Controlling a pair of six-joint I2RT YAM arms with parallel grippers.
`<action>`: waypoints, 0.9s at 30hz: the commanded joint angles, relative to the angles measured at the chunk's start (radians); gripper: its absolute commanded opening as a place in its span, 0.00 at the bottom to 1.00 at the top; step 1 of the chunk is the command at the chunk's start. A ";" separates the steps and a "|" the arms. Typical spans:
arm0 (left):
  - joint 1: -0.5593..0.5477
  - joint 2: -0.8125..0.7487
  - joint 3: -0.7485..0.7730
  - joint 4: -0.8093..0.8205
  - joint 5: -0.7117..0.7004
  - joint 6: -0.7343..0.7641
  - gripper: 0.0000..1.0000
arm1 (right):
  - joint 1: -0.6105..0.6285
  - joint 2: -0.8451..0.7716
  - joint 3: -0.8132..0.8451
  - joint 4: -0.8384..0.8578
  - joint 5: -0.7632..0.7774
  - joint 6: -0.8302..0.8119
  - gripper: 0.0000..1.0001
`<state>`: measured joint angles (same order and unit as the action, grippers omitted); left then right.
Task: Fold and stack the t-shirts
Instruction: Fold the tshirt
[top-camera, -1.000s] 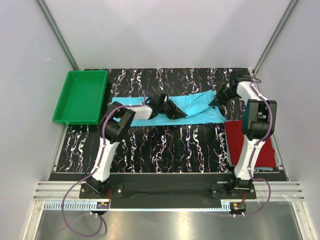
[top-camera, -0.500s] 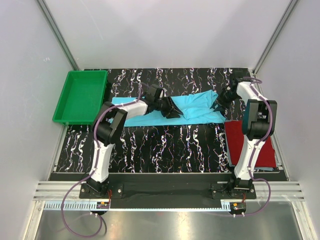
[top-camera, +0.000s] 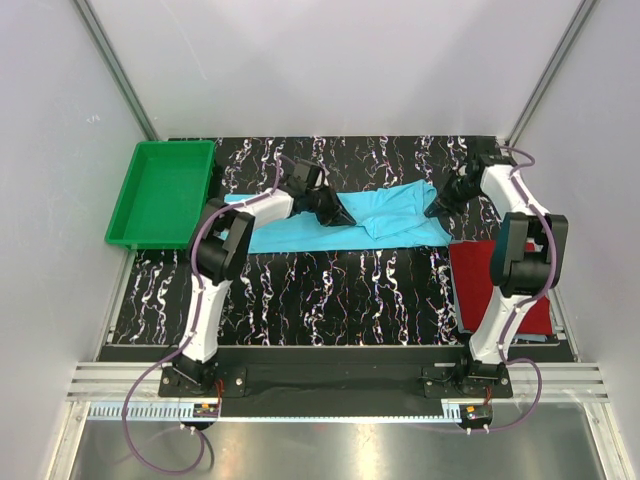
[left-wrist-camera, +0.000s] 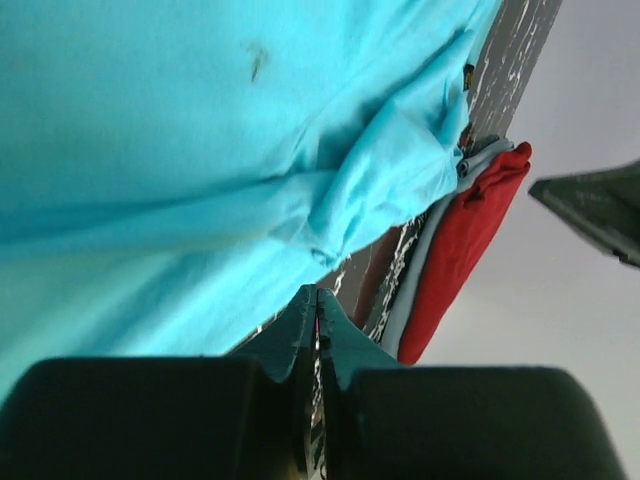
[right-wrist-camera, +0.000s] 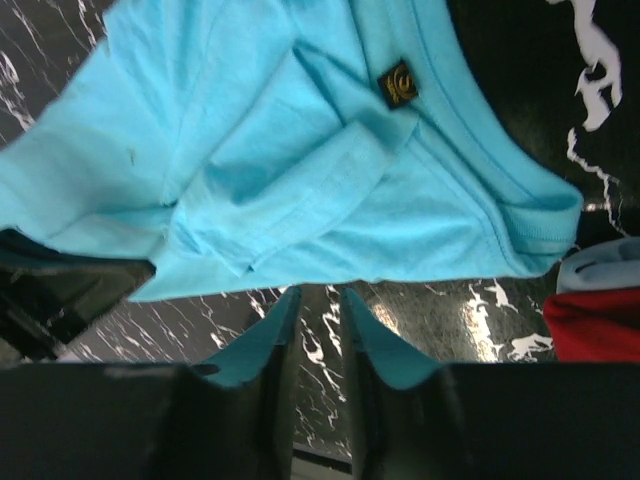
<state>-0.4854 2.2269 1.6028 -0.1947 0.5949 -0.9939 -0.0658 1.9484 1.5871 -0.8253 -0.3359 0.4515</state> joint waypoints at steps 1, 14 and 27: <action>-0.004 0.034 0.052 -0.011 0.002 0.009 0.04 | 0.020 -0.072 -0.061 0.032 -0.041 0.022 0.22; 0.001 0.088 0.104 -0.054 -0.027 0.006 0.01 | 0.035 -0.094 -0.147 0.078 -0.061 0.050 0.16; 0.034 0.143 0.190 -0.046 -0.044 -0.006 0.01 | 0.041 -0.103 -0.179 0.078 -0.063 0.046 0.16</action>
<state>-0.4656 2.3611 1.7382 -0.2626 0.5636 -0.9947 -0.0383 1.9041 1.4155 -0.7616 -0.3855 0.4950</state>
